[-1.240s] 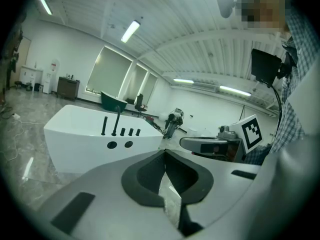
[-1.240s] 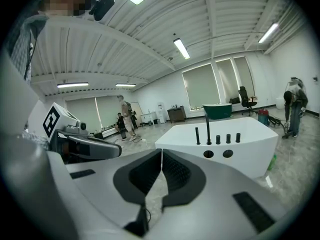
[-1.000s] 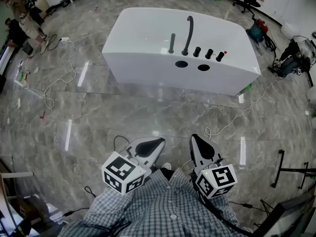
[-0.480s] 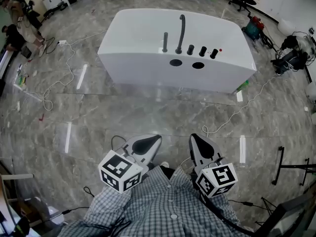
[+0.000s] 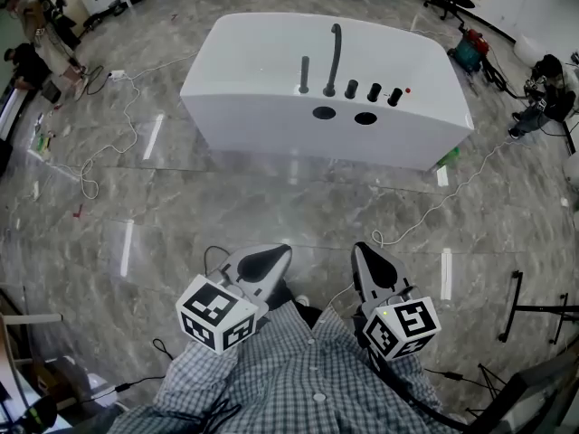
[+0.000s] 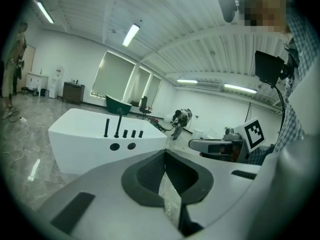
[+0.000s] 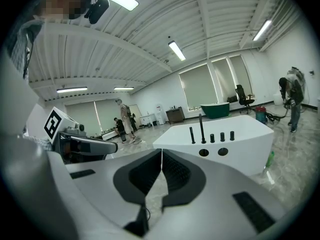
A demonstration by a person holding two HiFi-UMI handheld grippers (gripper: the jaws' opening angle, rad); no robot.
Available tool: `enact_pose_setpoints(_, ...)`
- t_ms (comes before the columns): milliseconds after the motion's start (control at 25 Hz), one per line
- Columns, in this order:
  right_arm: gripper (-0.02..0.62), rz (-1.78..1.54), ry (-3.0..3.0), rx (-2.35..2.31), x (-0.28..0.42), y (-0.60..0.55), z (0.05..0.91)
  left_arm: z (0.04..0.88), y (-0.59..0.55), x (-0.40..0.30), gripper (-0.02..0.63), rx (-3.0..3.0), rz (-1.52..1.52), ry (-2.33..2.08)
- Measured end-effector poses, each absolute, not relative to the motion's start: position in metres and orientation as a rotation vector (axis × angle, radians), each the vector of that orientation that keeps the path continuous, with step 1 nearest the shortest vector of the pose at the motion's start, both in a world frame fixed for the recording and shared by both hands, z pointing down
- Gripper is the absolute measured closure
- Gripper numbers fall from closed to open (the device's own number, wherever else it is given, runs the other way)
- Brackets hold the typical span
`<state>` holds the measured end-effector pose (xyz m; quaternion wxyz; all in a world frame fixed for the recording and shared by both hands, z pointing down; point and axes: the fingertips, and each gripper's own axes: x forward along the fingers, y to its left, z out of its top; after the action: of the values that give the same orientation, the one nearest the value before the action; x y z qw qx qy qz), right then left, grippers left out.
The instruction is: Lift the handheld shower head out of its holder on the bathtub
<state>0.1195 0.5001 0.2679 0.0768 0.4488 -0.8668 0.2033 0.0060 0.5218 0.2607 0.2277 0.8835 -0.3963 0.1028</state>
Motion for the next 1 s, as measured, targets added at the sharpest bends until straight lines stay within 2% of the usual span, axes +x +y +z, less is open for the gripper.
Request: enact_pose_setpoints(1000, 0.577, 0.59, -2.519, 1.407, 0.069, 0.326, 0.272, 0.269, 0.333, -0.048, 0.596, 2.462, 0.302, -0.991)
